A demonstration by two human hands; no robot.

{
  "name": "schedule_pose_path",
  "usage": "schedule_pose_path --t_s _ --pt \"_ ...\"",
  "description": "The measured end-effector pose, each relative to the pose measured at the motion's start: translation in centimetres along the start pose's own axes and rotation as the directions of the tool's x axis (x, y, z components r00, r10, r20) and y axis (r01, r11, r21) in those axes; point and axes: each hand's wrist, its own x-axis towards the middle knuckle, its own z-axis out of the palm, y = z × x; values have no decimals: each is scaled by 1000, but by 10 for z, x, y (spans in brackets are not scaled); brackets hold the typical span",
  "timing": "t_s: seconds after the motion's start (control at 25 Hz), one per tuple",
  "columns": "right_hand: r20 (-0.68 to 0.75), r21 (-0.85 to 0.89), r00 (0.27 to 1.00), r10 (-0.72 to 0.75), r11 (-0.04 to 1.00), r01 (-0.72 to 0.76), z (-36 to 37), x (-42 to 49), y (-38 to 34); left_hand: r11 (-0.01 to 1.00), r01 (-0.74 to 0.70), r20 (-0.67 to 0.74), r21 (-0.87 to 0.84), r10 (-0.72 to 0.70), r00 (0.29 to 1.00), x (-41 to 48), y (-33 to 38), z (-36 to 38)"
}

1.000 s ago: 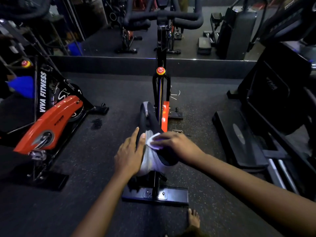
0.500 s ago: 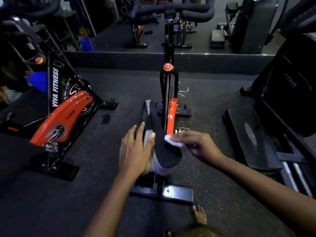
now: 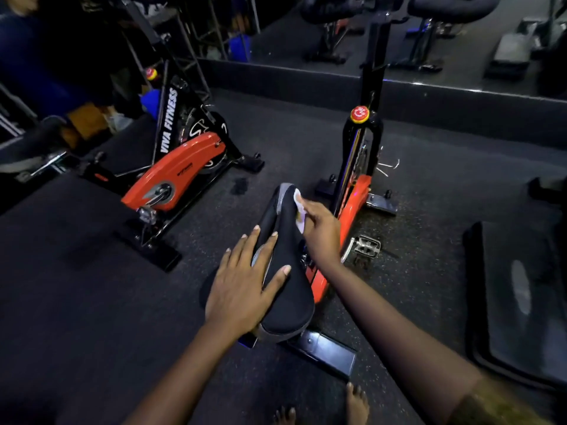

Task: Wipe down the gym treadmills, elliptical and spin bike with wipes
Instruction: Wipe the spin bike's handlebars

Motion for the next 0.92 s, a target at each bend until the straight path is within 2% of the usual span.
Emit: schedule_pose_path --t_s 0.12,0.24,0.52,0.72,0.84,0.92 --pt "103 62 994 -32 998 25 -13 -35 -2 1000 17 7 0 -17 1000 -1 1 -2" --pt "176 47 979 -100 995 93 -31 -63 0 1000 16 7 3 -16 1000 -2 3 -3" --pt "191 -3 962 -195 980 199 -67 -122 -6 1000 -2 15 22 2 1000 -1 1 0" --pt "149 72 988 49 996 -60 -62 -95 -17 1000 -7 6 27 7 1000 -2 2 -2" --pt "182 52 979 92 993 -103 -44 -82 -19 1000 -10 19 14 9 1000 -2 3 -3" --pt "129 26 987 91 995 -95 -45 -100 -23 1000 -15 34 4 15 999 -2 1 -4"
